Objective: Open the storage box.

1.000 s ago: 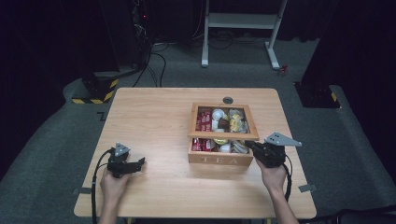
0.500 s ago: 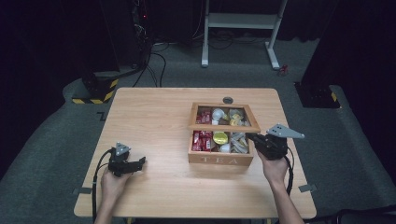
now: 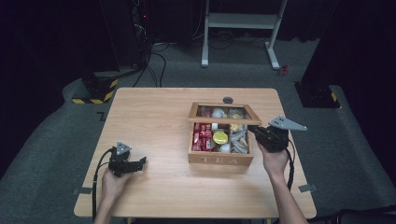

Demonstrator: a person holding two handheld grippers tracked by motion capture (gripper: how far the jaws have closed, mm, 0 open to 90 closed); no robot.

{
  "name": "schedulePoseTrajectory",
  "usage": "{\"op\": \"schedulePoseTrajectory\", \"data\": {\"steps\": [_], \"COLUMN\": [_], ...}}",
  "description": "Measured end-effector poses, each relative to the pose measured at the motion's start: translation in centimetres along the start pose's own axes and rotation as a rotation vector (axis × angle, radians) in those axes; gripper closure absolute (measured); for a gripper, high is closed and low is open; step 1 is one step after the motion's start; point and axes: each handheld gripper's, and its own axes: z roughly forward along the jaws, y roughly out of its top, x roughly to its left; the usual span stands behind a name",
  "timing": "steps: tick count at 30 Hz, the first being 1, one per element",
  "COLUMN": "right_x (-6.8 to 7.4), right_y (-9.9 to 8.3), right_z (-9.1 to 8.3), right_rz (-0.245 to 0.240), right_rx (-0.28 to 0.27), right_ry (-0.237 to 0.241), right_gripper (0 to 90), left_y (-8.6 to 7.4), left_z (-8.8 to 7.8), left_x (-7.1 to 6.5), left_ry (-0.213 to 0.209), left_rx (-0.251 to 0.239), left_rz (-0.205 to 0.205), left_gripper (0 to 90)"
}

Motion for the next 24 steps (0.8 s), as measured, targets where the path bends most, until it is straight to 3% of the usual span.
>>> {"op": "schedulePoseTrajectory", "data": {"steps": [12,13,24], "right_x": [-0.1,-0.1,-0.2], "right_y": [0.8,1.0,1.8], "right_z": [0.8,1.0,1.6], "right_rz": [0.006,0.003,-0.007], "right_rx": [-0.011,-0.013,-0.017], "right_ry": [-0.012,-0.016,-0.031], "right_gripper": [90.0,90.0,90.0], "left_y": [0.2,0.2,0.9], "left_z": [0.0,0.0,0.0], "left_x": [0.1,0.0,-1.0], "left_ry": [-0.017,-0.049,-0.126], "left_rx": [-0.001,-0.009,-0.048], "left_rz": [0.014,0.001,0.012], "left_gripper": [20.5,21.7,24.8]}}
